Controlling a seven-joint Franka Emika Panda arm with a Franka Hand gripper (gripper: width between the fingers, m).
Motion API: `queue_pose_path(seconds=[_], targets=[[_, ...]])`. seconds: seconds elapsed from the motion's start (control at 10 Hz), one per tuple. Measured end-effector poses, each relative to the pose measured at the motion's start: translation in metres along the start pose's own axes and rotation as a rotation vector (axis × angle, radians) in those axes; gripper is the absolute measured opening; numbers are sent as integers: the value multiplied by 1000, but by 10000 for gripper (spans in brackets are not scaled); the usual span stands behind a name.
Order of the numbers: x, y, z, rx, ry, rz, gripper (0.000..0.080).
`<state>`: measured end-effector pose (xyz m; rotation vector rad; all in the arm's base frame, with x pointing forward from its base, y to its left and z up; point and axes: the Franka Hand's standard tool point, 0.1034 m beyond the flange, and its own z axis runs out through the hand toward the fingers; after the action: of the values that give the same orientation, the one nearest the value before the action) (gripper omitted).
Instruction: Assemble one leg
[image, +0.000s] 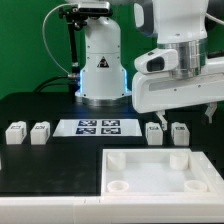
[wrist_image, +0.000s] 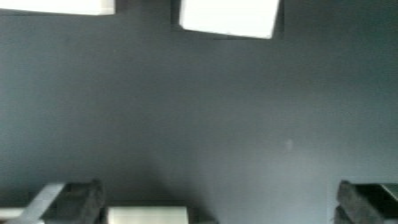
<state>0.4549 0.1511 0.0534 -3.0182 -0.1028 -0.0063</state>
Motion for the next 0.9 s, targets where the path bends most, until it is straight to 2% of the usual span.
queue_pose_path(seconds=[0.3, 0.4, 0.6, 0.7, 0.8, 0.9], targets=[[-16, -5, 4, -22, -340, 70, 649], [-21, -8, 1, -32, -484, 89, 649], [-20, -13, 1, -30, -723, 93, 649], [-18, -13, 5, -22, -764, 82, 649], [-24, -12, 3, -23, -859, 80, 649], [-20, -12, 7, -19, -863, 80, 649]])
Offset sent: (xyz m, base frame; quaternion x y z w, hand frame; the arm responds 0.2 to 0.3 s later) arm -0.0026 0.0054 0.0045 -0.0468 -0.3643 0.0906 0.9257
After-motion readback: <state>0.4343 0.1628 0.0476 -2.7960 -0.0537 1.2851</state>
